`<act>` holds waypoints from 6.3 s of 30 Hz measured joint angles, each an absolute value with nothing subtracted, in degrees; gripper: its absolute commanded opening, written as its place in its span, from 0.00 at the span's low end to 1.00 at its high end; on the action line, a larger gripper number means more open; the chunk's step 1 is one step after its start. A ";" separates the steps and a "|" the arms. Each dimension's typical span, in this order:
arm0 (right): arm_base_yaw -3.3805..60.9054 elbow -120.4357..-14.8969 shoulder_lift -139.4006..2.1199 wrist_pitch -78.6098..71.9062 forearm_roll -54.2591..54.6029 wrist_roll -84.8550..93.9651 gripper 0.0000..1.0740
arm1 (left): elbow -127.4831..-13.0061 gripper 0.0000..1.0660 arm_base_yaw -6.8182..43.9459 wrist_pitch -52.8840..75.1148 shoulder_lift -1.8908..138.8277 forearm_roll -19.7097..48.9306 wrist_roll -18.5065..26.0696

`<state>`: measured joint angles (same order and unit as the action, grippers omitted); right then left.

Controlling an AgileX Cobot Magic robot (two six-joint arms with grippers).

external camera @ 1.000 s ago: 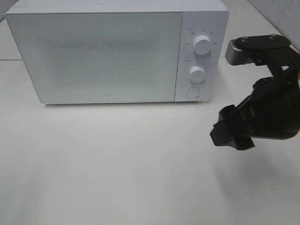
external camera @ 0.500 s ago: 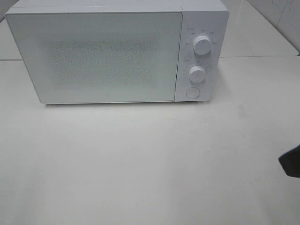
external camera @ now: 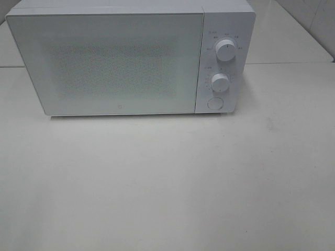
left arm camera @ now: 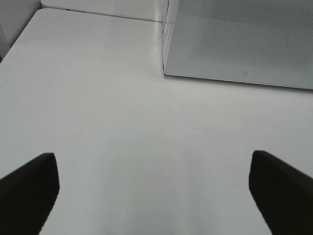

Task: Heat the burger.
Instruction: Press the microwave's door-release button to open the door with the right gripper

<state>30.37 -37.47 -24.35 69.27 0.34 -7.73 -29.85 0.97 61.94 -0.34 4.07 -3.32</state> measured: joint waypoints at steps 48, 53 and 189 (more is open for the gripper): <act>4.58 -28.76 0.23 57.70 0.40 -1.89 0.67 | -29.85 0.92 0.97 61.94 -0.34 4.07 -3.32; 4.58 -28.76 0.23 57.70 0.40 -1.89 0.67 | -29.85 0.92 0.97 61.94 -0.34 4.07 -3.32; 44.06 -20.17 -101.36 -67.61 42.34 -60.91 0.09 | -29.85 0.92 0.97 61.94 -0.34 4.07 -3.32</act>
